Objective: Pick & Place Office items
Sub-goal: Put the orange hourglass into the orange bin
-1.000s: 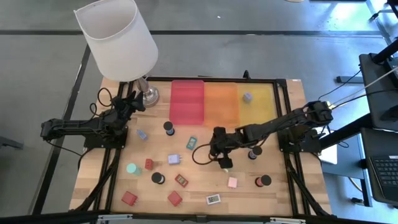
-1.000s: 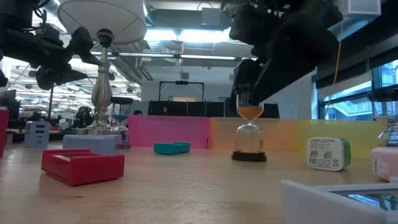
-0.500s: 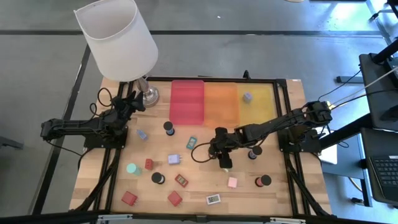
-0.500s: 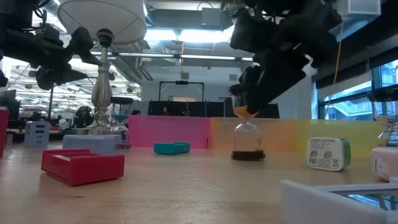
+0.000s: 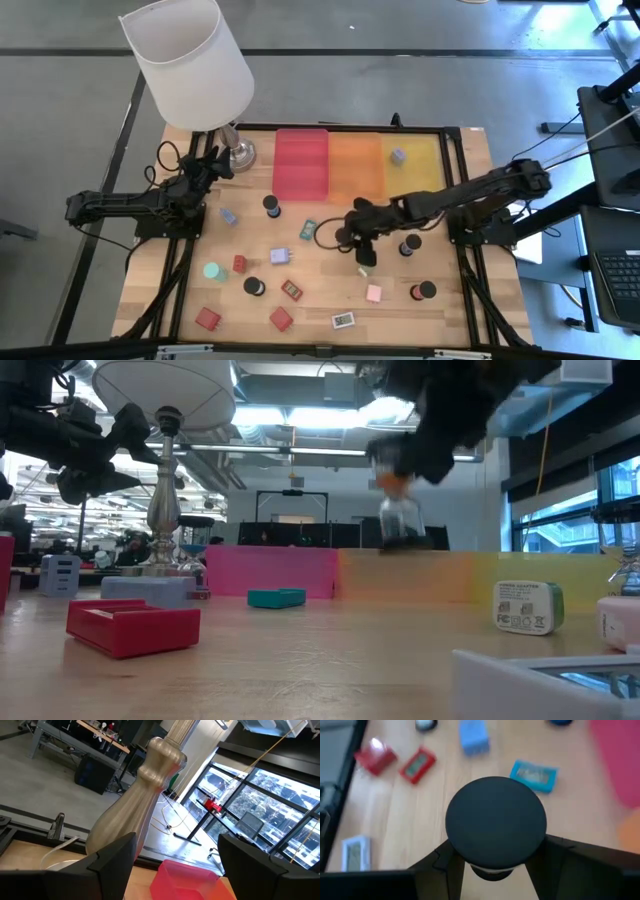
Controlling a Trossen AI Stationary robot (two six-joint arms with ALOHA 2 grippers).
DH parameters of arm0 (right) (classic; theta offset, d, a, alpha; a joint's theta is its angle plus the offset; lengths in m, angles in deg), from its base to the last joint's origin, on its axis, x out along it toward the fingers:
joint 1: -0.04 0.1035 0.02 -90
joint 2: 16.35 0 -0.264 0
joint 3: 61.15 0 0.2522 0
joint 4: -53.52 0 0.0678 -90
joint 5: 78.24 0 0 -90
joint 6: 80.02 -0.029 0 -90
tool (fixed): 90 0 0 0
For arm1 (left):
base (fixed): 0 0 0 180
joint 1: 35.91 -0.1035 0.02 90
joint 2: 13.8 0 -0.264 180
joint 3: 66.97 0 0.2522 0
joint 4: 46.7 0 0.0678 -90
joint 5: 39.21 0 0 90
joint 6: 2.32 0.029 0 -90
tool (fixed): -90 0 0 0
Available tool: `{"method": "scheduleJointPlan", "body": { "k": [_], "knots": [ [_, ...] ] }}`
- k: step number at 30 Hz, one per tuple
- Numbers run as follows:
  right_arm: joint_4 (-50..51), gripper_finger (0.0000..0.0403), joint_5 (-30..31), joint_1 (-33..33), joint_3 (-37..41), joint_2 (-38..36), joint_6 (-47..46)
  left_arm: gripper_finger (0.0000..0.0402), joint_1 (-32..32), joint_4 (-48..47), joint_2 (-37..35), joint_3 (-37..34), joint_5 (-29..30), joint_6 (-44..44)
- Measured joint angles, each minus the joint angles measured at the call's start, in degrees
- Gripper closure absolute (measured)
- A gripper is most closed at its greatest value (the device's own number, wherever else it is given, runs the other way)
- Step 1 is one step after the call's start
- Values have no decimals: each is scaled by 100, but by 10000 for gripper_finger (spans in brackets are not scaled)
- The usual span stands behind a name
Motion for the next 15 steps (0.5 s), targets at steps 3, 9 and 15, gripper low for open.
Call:
{"method": "scheduleJointPlan", "body": {
  "k": [3,9,15],
  "knots": [
    [-4,243,171,-256,-6,-429,0,125,0,0,0,0,-1,0],
    [199,243,333,-1414,-8,-1023,41,125,0,0,2,0,-2,0],
    [179,243,209,-3004,-13,-864,180,125,0,-1,0,0,-9,0]
  ]
}}
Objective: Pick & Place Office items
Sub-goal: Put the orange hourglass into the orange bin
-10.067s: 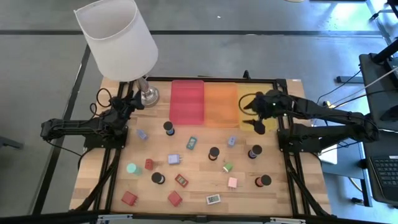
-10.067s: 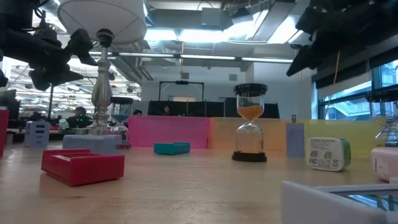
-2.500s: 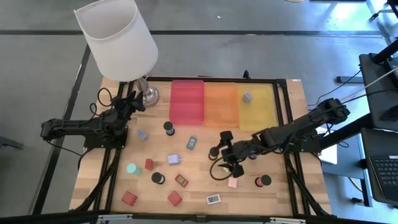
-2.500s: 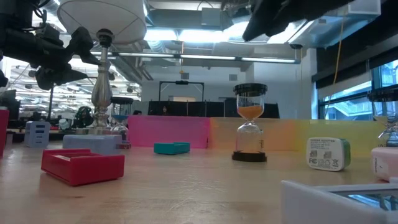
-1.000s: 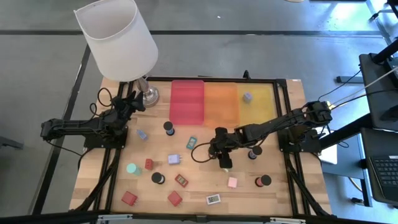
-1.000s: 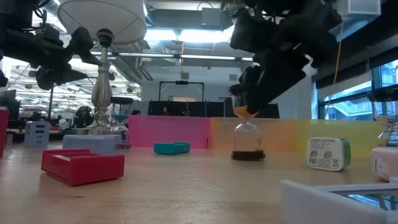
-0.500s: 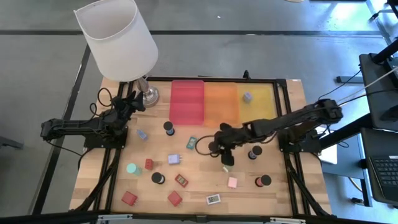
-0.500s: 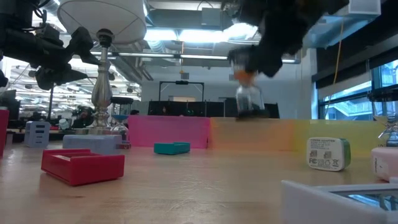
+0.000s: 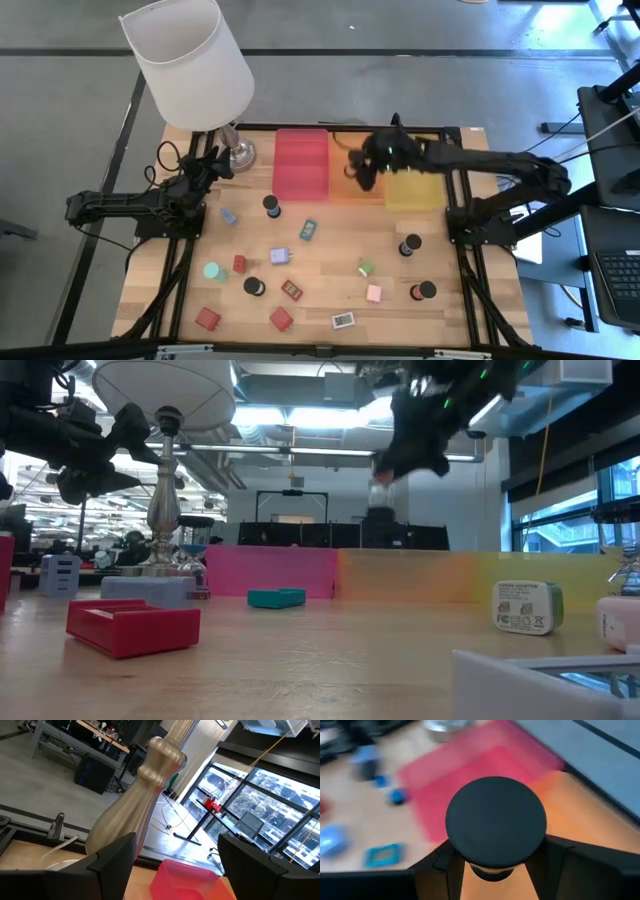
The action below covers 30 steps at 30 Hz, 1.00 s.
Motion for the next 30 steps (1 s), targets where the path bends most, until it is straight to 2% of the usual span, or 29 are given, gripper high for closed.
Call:
{"method": "scheduleJointPlan", "body": {
  "k": [4,9,18,30],
  "knots": [
    [-291,243,-77,-671,2,557,144,125,0,3,0,0,-2,0],
    [-1003,243,-68,-1042,2,1304,-95,125,0,1,0,0,-6,0],
    [-1631,243,80,-1045,2,2116,124,125,0,1,0,0,-13,0],
    [-2002,232,378,-1037,2,2203,576,125,0,1,0,0,-15,0]
  ]
}}
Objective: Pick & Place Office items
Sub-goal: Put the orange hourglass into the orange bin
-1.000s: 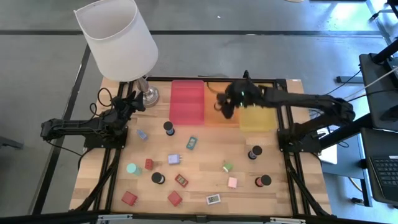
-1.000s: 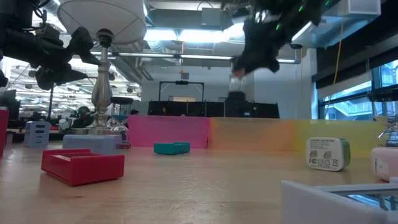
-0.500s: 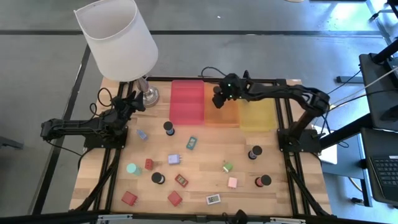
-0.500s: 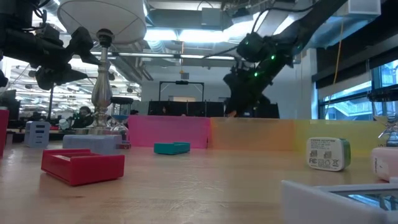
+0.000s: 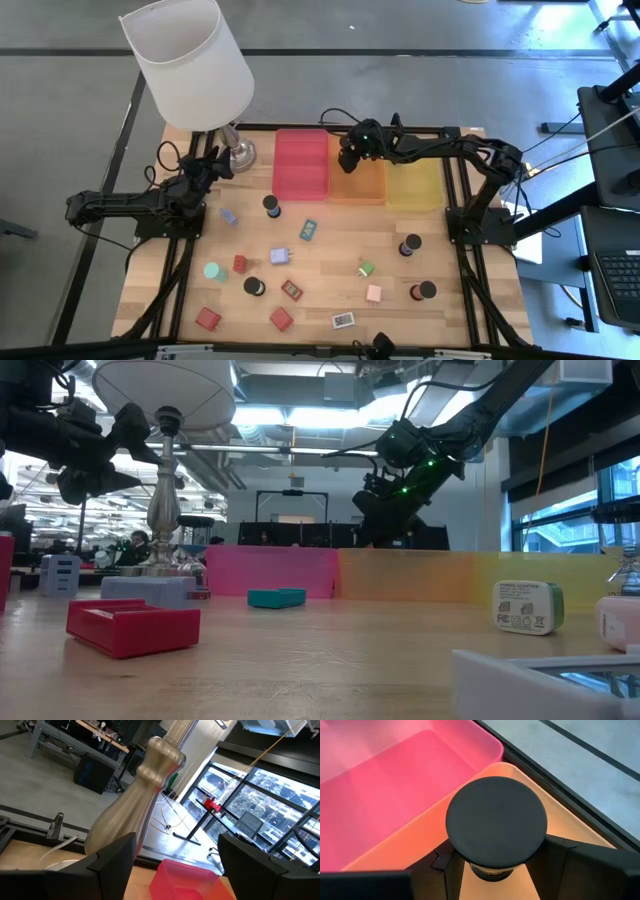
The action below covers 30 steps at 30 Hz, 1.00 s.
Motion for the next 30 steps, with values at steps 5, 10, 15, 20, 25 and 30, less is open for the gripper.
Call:
{"method": "scheduleJointPlan", "body": {
  "k": [5,10,15,20,25,30],
  "knots": [
    [0,218,-2,0,0,0,2,125,0,0,0,0,0,0],
    [2,215,-2,0,0,2,7,125,0,0,0,0,2,0],
    [5,213,-383,-2,0,2,579,125,0,0,0,0,2,0],
    [7,201,-839,4,0,2,894,125,0,0,0,0,2,0],
    [7,152,-905,0,0,2,896,125,0,0,0,0,2,0],
    [80,98,-905,2,2,-111,754,125,0,0,0,0,4,0]
  ]
}}
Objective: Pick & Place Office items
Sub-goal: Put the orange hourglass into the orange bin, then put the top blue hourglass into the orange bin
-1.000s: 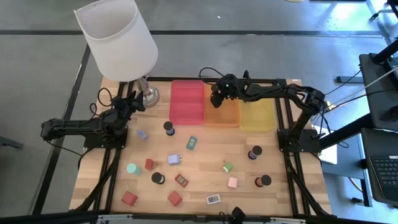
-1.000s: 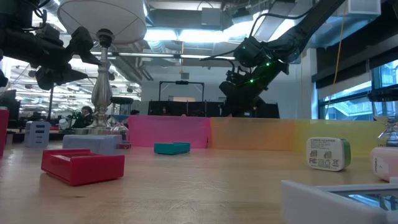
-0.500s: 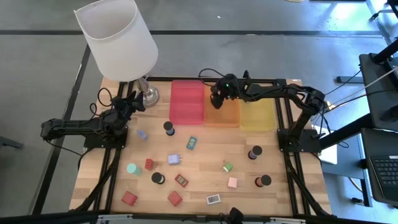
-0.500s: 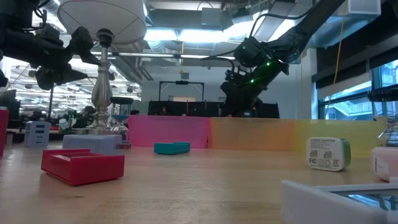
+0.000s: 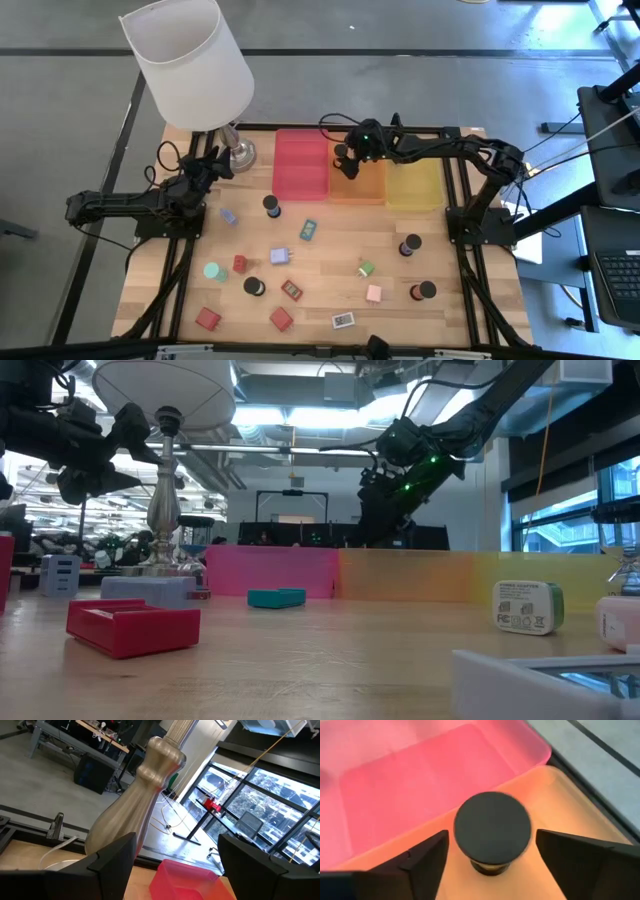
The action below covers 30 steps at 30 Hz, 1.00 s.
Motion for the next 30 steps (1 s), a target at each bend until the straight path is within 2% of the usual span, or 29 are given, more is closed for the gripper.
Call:
{"method": "scheduleJointPlan", "body": {
  "k": [5,10,12,16,21,26,30],
  "knots": [
    [171,67,50,-2,0,-493,152,125,0,0,0,0,0,0],
    [373,60,-47,30,2,-1225,123,125,0,0,0,0,0,0],
    [398,60,-245,85,0,-1515,6,125,0,0,0,0,-2,0],
    [355,61,-1020,371,-2,-1988,-343,125,0,0,2,0,0,0],
    [171,62,-1504,1189,-2,-2101,-726,125,0,0,0,0,0,0],
    [-168,62,-1430,2227,0,-1903,-576,125,0,0,0,0,0,0],
    [-524,62,-498,2893,-1,-1740,75,125,0,0,0,0,0,0]
  ]
}}
